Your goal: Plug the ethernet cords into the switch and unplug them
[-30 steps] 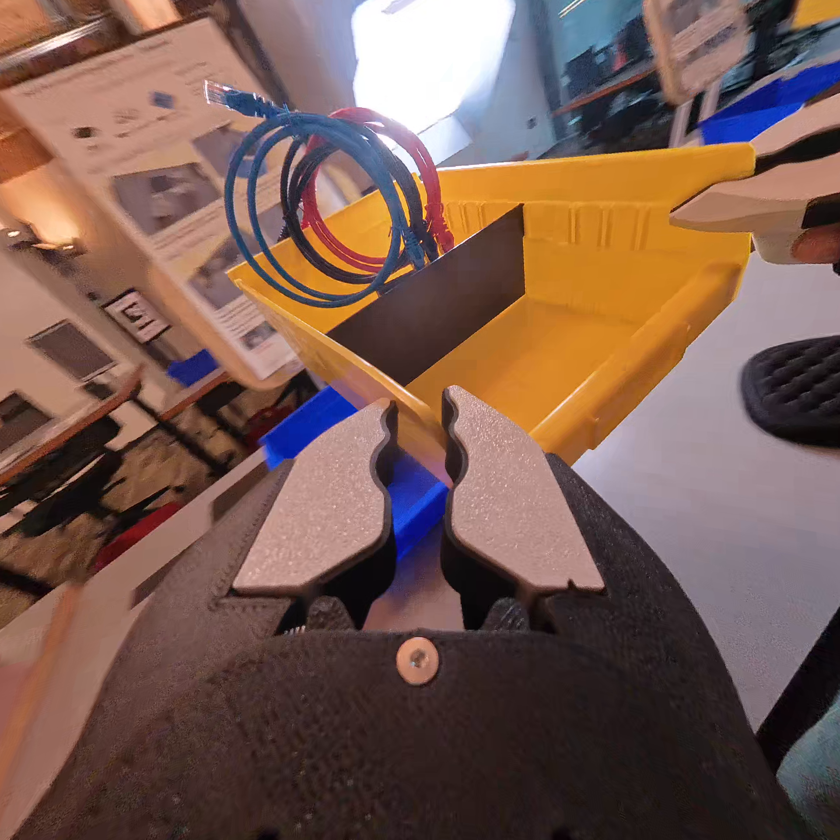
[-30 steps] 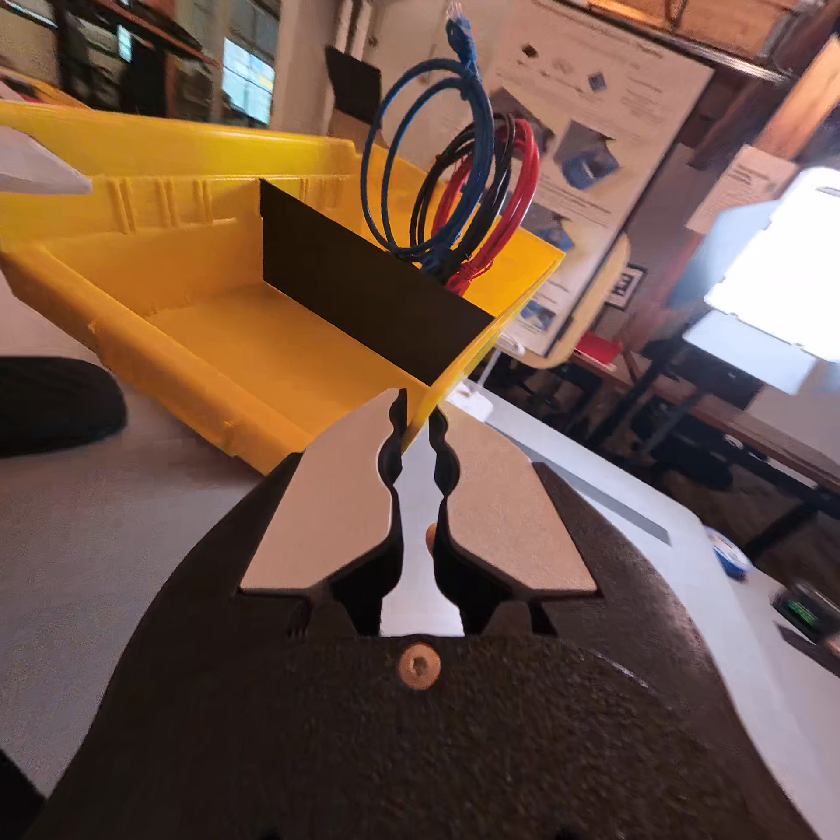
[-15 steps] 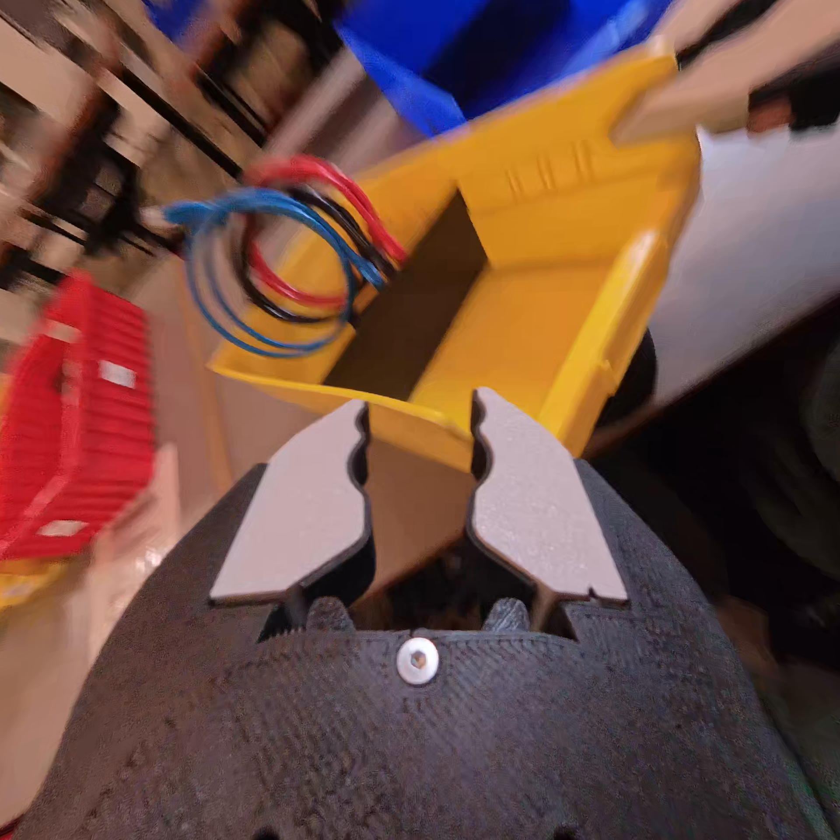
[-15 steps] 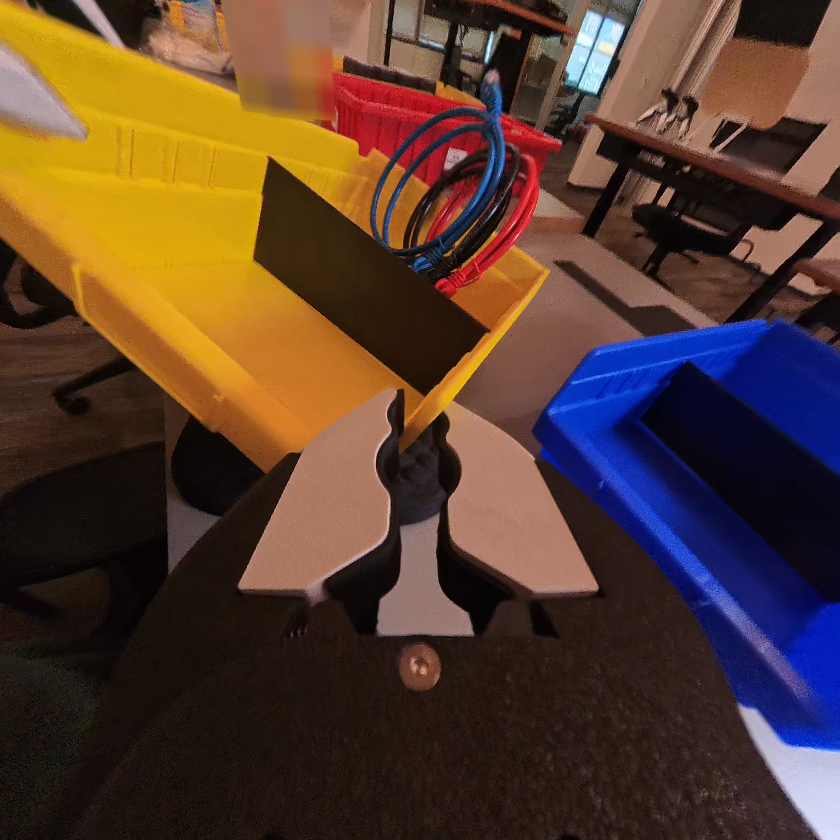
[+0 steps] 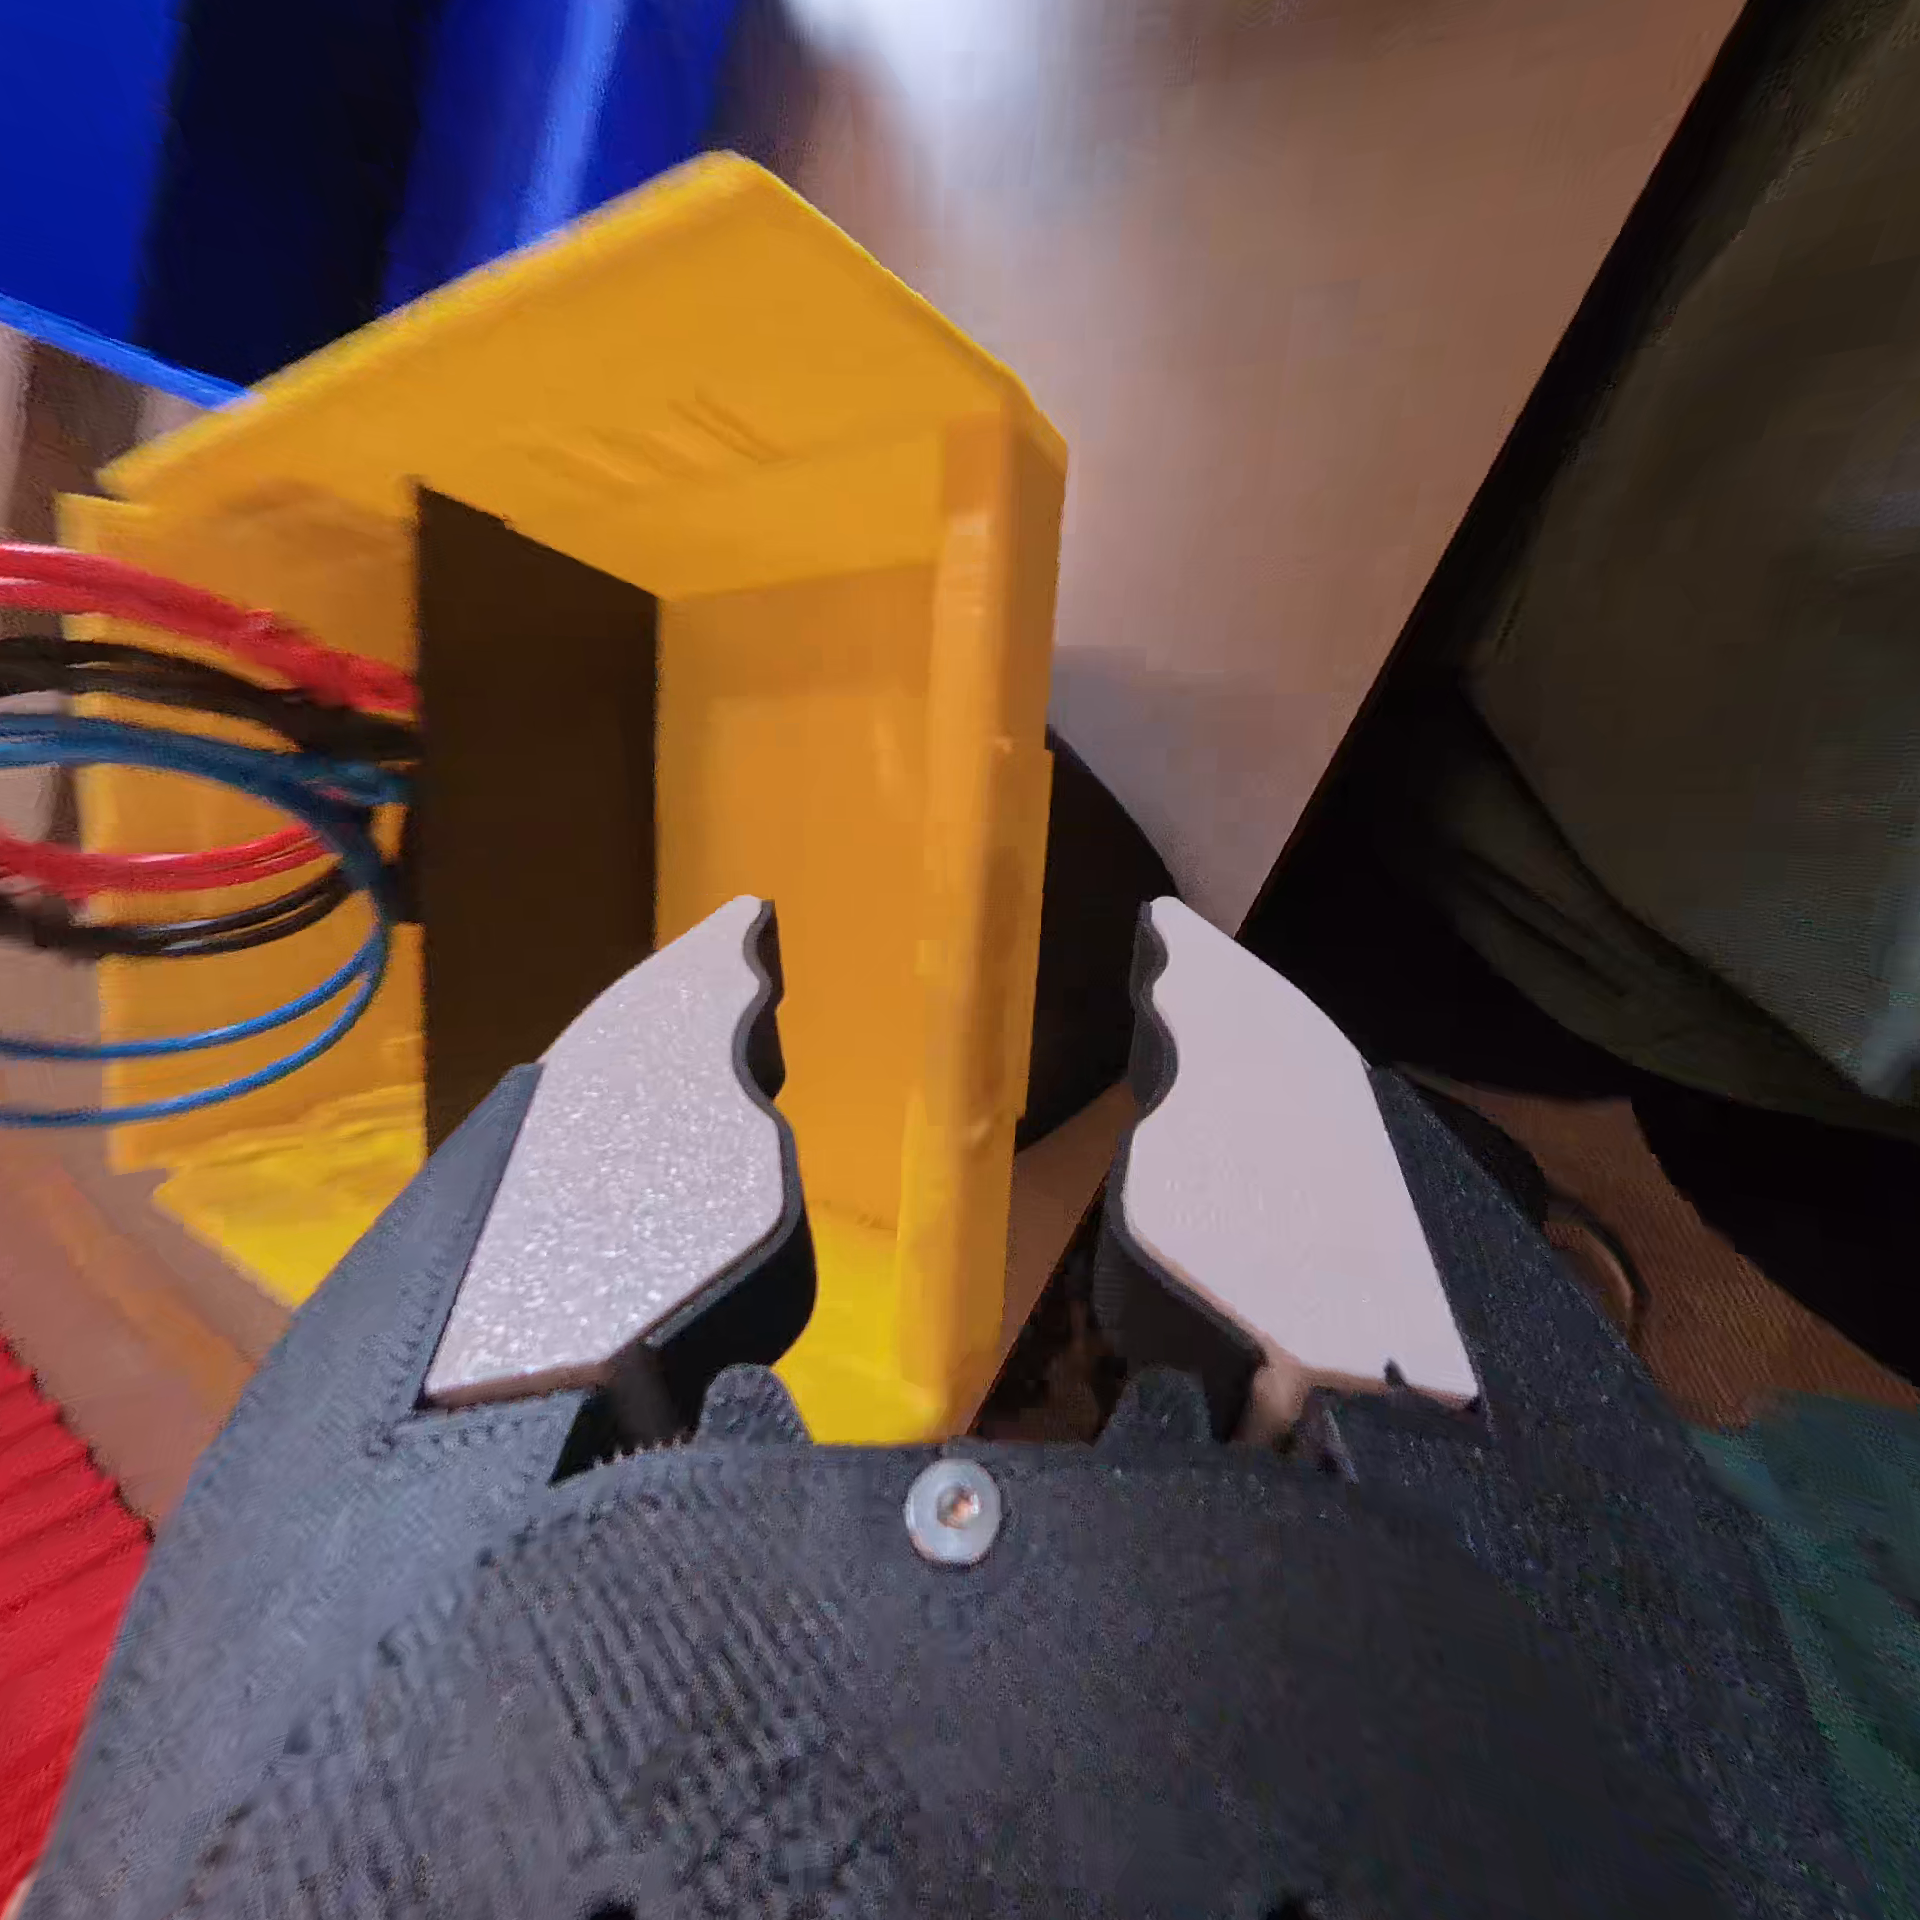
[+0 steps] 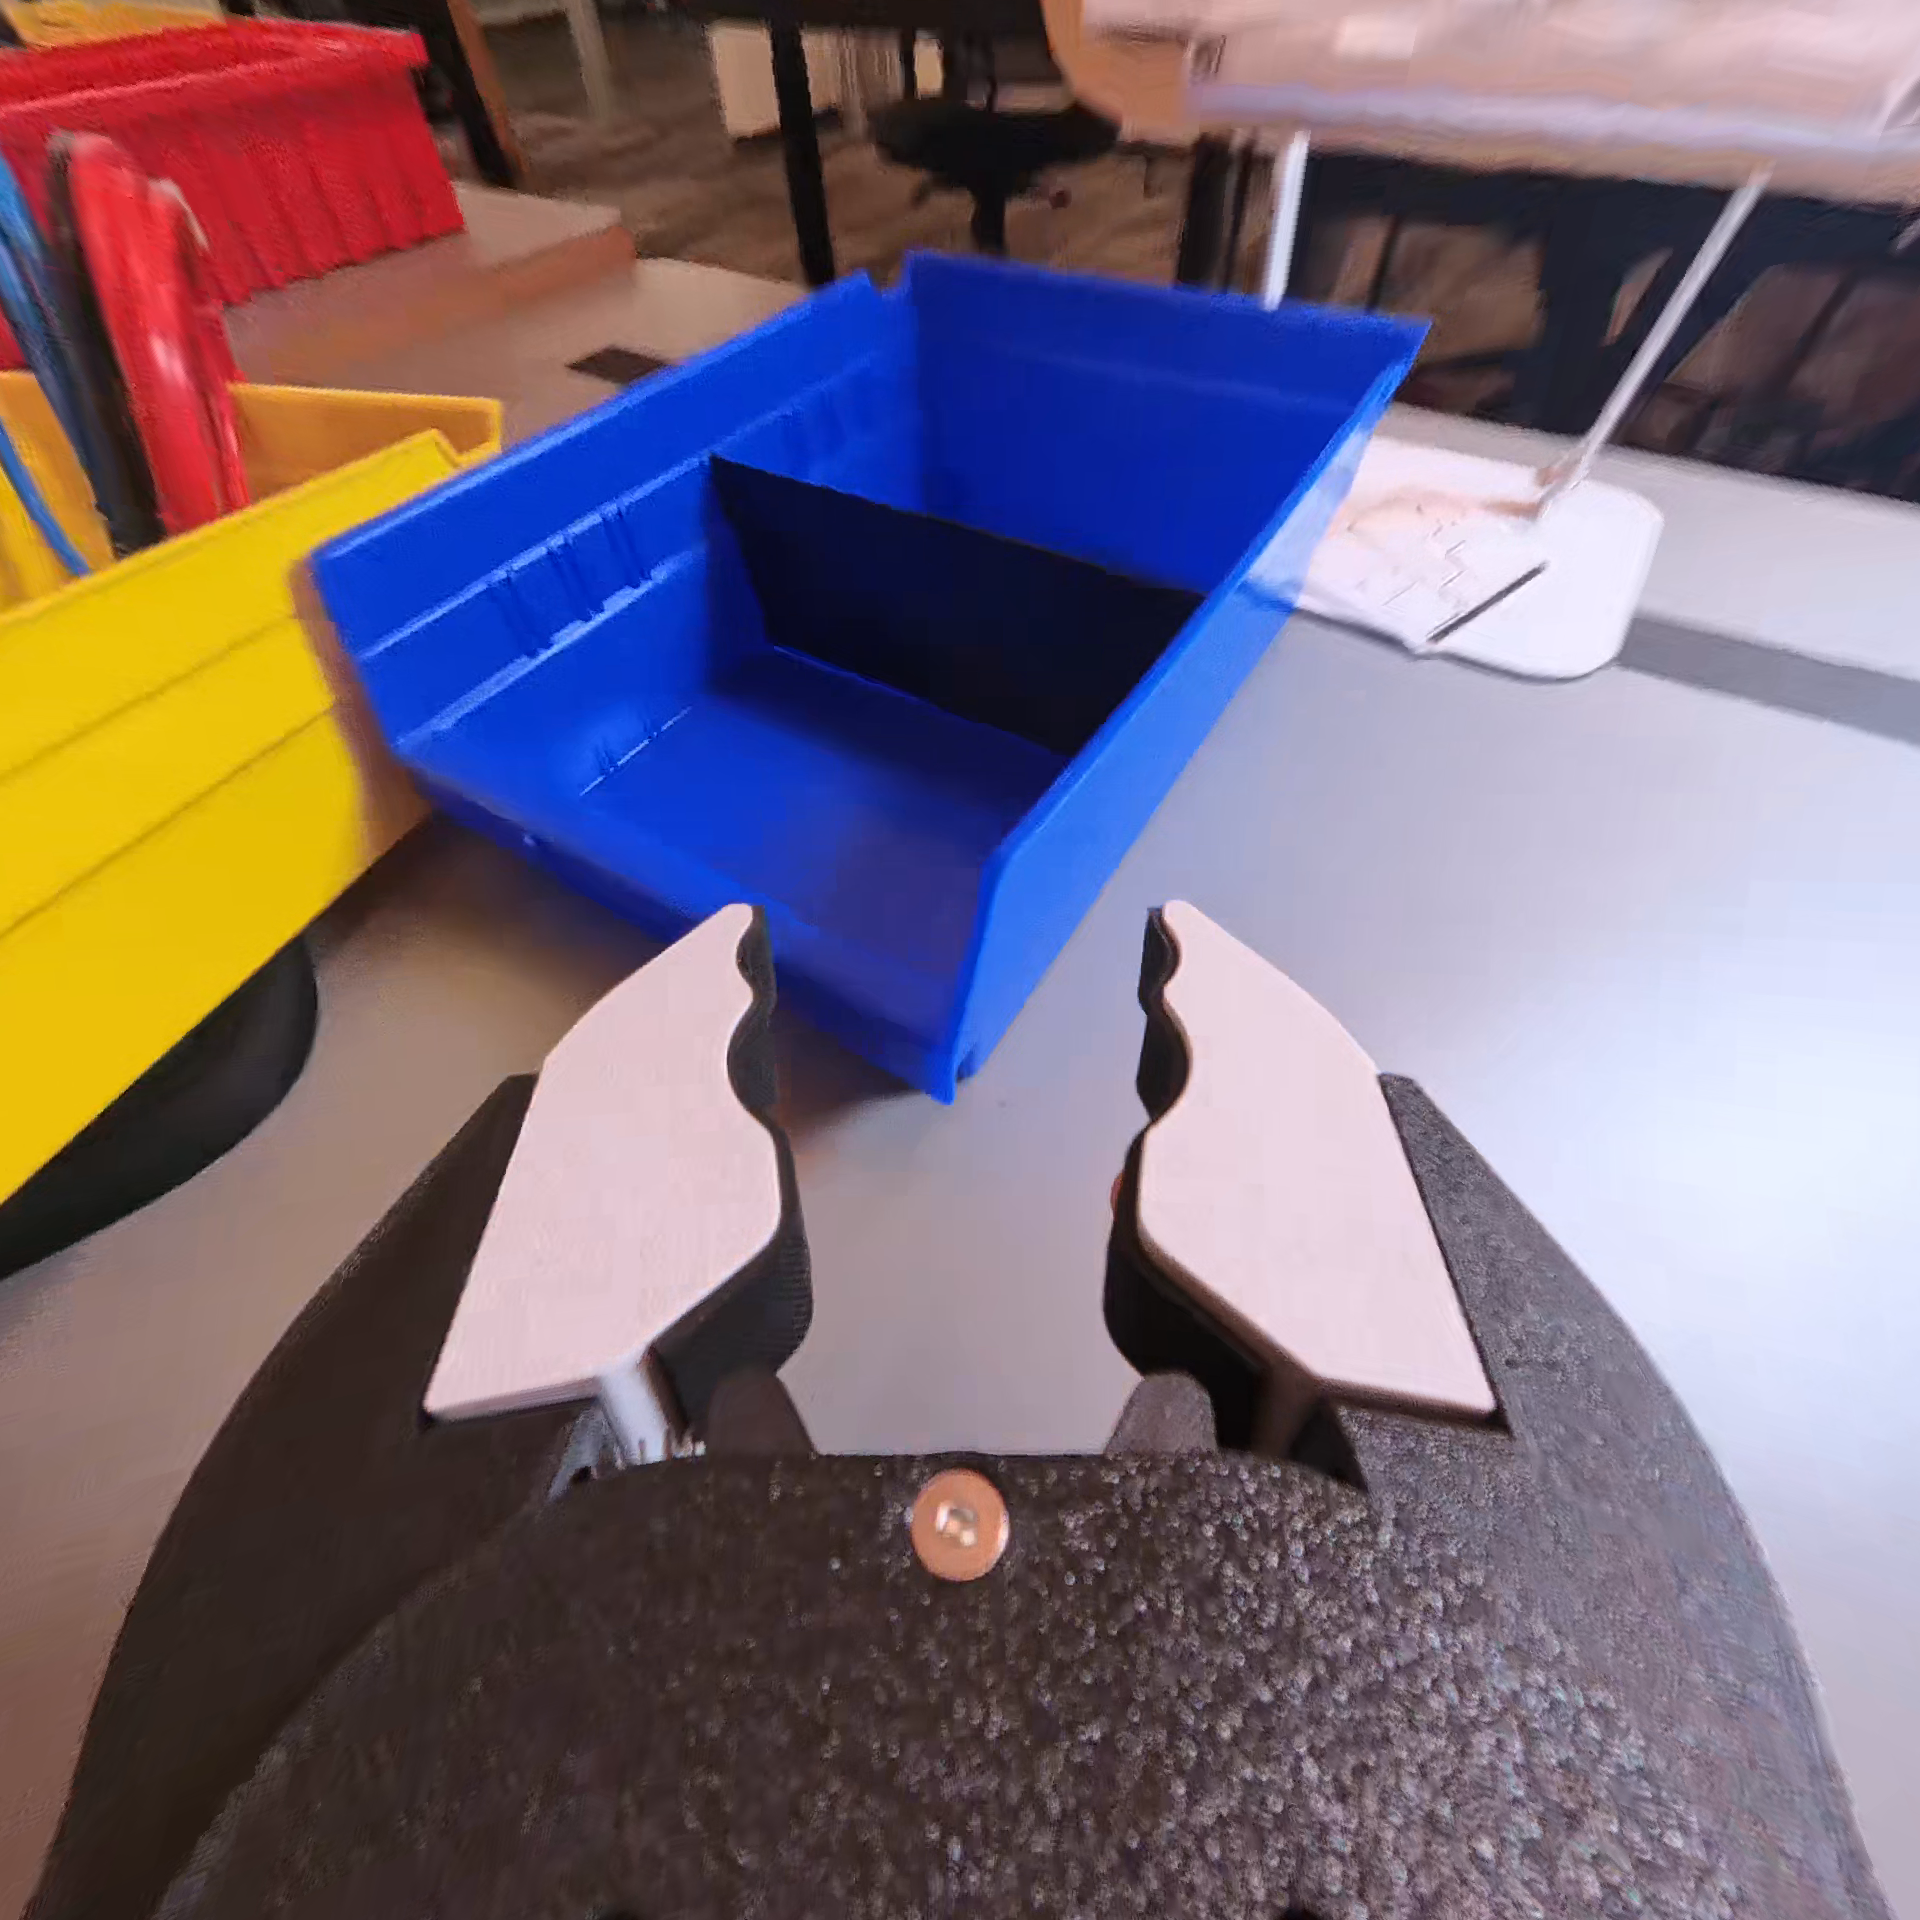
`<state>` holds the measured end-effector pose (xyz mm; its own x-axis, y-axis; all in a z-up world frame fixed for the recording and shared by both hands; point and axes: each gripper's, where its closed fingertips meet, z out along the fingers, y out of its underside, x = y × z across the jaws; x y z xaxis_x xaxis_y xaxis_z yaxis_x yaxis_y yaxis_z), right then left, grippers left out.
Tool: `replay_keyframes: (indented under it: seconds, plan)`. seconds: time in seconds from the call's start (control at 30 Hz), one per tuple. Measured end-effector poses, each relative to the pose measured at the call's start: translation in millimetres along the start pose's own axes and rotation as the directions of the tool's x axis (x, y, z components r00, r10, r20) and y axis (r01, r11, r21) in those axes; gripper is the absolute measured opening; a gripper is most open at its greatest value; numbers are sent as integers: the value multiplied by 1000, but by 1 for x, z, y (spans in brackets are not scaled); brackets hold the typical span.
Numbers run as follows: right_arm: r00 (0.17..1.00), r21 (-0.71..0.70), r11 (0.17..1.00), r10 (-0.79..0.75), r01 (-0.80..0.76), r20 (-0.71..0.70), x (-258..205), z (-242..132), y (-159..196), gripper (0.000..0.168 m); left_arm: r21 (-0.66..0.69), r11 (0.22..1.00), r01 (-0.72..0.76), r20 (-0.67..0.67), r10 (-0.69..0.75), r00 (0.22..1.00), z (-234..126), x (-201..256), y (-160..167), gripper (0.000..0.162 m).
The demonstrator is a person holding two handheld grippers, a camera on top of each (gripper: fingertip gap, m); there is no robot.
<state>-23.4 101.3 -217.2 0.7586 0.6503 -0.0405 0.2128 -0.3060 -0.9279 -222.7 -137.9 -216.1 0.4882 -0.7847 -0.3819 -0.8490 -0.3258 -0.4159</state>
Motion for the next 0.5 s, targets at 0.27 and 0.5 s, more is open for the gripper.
replay_keyframes:
  seconds: [0.27,0.5]
  plan:
    - [988,-180,978,-123,105,-92,50,14,14,7,-241,970,-28,-156,-11,988,64,8,34,45]
    - [959,-101,994,11,-41,-283,129,-99,18,5,-236,965,-117,-106,94,990,54,-5,46,31]
